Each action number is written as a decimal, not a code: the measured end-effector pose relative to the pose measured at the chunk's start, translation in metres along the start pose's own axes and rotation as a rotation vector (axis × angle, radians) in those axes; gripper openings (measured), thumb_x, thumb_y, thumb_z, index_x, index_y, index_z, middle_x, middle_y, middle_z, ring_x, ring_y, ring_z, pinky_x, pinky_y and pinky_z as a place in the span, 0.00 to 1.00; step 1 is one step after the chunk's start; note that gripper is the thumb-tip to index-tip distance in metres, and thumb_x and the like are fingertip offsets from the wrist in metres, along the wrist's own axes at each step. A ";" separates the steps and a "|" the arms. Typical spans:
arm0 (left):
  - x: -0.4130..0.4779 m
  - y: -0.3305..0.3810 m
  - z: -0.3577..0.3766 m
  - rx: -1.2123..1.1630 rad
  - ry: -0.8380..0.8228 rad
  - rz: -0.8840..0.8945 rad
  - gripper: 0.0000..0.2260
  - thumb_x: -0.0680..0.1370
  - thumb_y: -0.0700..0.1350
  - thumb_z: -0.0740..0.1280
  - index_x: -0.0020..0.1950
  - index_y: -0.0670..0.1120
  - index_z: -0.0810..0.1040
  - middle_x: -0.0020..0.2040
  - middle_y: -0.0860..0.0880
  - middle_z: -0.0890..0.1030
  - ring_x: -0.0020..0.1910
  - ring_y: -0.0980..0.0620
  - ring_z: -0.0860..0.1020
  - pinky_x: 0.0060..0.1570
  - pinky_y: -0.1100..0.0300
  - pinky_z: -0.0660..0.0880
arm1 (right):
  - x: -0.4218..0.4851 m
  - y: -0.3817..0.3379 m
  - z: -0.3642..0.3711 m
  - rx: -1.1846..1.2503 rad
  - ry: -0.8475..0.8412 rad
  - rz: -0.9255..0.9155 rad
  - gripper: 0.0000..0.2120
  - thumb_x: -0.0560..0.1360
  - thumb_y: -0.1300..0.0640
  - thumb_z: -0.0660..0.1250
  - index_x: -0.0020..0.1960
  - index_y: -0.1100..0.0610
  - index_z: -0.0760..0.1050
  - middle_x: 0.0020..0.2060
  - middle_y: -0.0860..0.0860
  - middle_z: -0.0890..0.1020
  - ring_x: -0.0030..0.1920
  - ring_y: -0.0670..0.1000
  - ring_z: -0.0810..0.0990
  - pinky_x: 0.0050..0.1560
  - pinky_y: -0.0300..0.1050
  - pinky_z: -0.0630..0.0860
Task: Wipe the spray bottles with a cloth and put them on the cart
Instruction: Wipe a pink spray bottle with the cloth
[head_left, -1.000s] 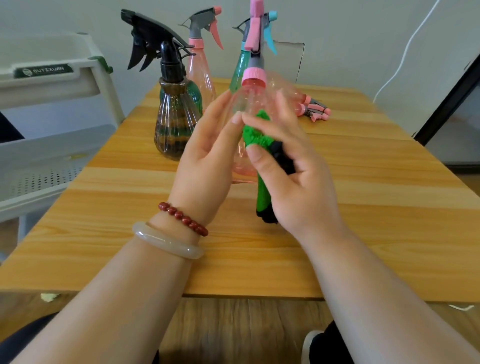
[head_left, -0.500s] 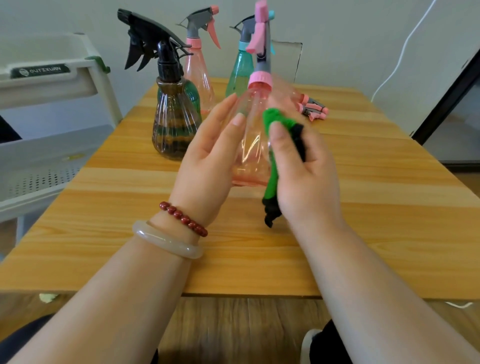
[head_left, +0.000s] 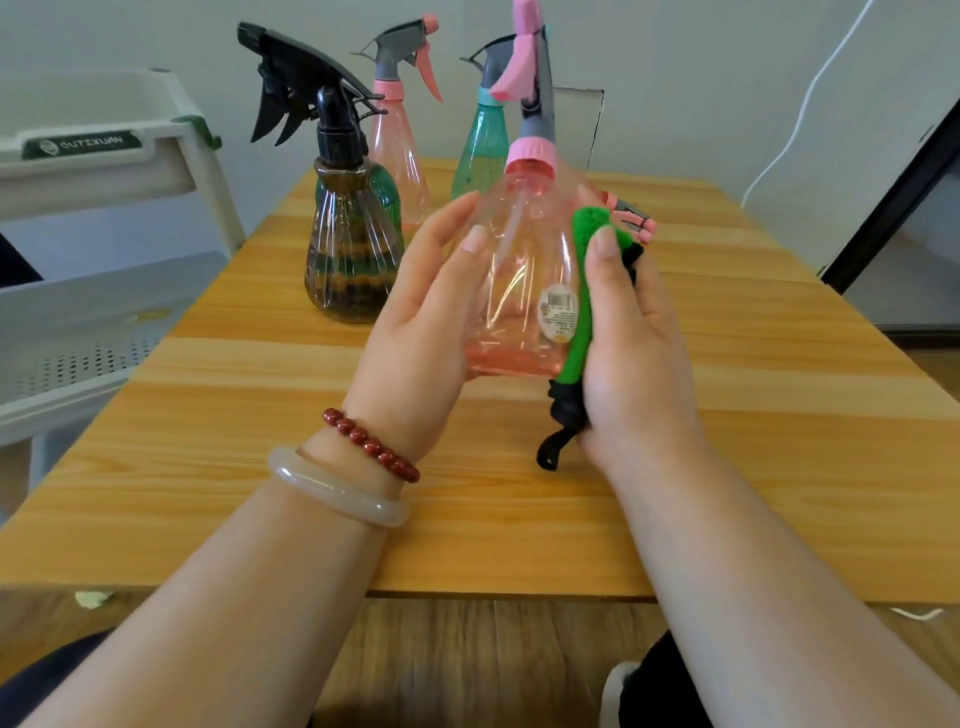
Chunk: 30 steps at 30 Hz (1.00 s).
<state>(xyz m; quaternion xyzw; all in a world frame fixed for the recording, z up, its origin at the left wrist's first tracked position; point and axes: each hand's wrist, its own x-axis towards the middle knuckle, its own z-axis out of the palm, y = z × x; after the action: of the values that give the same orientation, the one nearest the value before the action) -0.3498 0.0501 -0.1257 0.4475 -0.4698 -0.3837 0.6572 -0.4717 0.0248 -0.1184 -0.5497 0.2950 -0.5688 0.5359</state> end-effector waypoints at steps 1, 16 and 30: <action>0.000 0.000 0.000 0.018 -0.001 -0.011 0.22 0.76 0.61 0.61 0.69 0.55 0.72 0.64 0.50 0.79 0.65 0.40 0.77 0.64 0.33 0.72 | 0.002 -0.001 -0.001 0.031 0.005 0.032 0.07 0.80 0.46 0.62 0.53 0.40 0.79 0.53 0.46 0.85 0.56 0.49 0.83 0.59 0.56 0.78; 0.000 0.002 0.000 -0.042 0.024 -0.015 0.30 0.74 0.55 0.72 0.74 0.53 0.68 0.67 0.53 0.78 0.64 0.53 0.79 0.64 0.45 0.75 | -0.009 0.004 0.003 -0.357 -0.161 -0.321 0.14 0.82 0.50 0.60 0.65 0.39 0.71 0.75 0.47 0.67 0.76 0.41 0.61 0.68 0.30 0.63; 0.003 0.003 -0.007 -0.224 -0.069 -0.089 0.20 0.82 0.51 0.63 0.74 0.52 0.70 0.66 0.43 0.78 0.43 0.50 0.82 0.36 0.57 0.78 | -0.013 0.002 0.009 -0.342 -0.127 -0.306 0.14 0.81 0.48 0.57 0.66 0.38 0.69 0.75 0.47 0.68 0.74 0.41 0.63 0.67 0.28 0.64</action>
<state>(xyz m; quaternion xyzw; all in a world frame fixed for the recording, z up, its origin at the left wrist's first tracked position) -0.3421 0.0502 -0.1230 0.3784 -0.4260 -0.4777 0.6687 -0.4647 0.0390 -0.1221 -0.7056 0.2662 -0.5493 0.3599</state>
